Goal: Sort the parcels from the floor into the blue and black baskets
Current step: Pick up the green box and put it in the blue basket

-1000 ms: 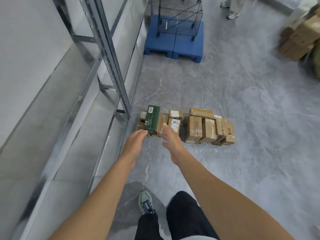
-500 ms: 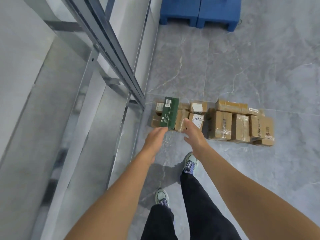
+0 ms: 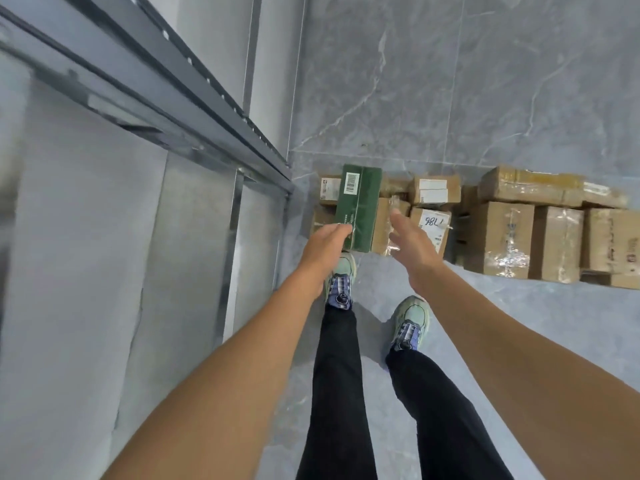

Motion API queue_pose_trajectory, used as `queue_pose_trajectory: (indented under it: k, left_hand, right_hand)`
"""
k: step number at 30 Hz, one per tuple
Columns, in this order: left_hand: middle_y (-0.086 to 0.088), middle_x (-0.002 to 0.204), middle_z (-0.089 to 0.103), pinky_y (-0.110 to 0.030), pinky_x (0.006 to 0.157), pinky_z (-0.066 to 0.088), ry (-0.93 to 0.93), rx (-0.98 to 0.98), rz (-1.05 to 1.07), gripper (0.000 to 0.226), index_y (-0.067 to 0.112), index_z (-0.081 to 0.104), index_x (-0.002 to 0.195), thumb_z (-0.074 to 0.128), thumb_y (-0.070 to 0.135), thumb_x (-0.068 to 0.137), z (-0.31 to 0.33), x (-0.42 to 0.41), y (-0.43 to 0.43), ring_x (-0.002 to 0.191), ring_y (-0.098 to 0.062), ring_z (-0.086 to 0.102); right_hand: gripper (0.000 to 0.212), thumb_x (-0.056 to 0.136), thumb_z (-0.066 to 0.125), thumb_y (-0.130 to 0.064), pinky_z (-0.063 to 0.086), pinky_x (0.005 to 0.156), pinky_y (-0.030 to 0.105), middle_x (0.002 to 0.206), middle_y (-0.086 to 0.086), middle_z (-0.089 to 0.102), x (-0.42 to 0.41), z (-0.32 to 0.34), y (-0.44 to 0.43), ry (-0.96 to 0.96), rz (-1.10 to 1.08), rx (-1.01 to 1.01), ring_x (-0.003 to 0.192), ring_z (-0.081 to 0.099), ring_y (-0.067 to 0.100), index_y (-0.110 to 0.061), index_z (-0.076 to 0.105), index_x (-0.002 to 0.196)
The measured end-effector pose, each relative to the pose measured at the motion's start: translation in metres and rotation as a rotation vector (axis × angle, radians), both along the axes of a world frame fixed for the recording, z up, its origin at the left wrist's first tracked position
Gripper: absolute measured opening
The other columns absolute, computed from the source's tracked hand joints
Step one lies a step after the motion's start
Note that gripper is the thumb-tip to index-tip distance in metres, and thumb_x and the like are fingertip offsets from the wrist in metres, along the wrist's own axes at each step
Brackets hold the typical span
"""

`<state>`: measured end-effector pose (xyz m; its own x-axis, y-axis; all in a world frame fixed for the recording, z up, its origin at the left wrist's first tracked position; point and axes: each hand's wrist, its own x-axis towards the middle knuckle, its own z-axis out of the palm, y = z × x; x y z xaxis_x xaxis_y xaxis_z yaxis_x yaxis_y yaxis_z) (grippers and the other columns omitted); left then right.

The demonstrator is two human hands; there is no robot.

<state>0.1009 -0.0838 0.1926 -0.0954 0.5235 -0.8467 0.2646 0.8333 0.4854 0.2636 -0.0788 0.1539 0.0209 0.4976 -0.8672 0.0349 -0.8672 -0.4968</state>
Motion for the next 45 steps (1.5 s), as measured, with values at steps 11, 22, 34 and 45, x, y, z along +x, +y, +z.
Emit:
queue_pose_trajectory:
  k: [11,22,34,45]
  left_hand:
    - [0.000,0.099,0.071,-0.035,0.085,0.051,-0.005,-0.075,0.007,0.029,0.015,0.063,0.105,0.056,0.041,0.096,-0.221,-0.025,0.088,0.091,-0.018,0.066]
    - [-0.002,0.128,0.068,-0.053,0.104,0.051,-0.114,-0.168,0.145,0.065,0.024,0.059,0.135,0.057,0.059,0.080,-0.290,-0.016,0.098,0.118,-0.026,0.065]
    - [0.011,0.128,0.069,-0.047,0.105,0.048,-0.146,-0.062,0.141,0.046,0.041,0.060,0.135,0.054,0.057,0.092,-0.246,-0.023,0.080,0.118,-0.013,0.064]
    - [0.008,0.116,0.075,-0.032,0.083,0.051,-0.179,0.161,0.311,0.030,0.035,0.062,0.131,0.052,0.042,0.104,-0.028,-0.009,0.055,0.104,-0.009,0.071]
  right_hand:
    - [0.068,0.103,0.040,-0.066,0.028,0.124,0.058,0.164,-0.001,0.043,-0.032,-0.197,0.056,-0.063,-0.105,-0.111,0.149,0.041,0.024,-0.030,0.039,0.160]
    - [0.052,0.105,0.042,-0.061,0.035,0.105,0.042,0.128,-0.001,0.066,-0.041,-0.258,0.062,-0.128,-0.193,-0.207,0.123,0.056,0.021,-0.024,0.062,0.137]
    - [0.062,0.101,0.045,-0.064,0.042,0.103,0.038,0.146,0.003,0.057,-0.051,-0.212,0.059,-0.113,-0.181,-0.117,0.133,0.055,0.024,-0.029,0.050,0.151]
    - [0.054,0.109,0.043,-0.052,0.033,0.100,0.036,0.142,-0.008,0.051,-0.024,-0.001,0.057,-0.081,-0.015,0.090,0.123,0.049,0.012,-0.030,0.040,0.158]
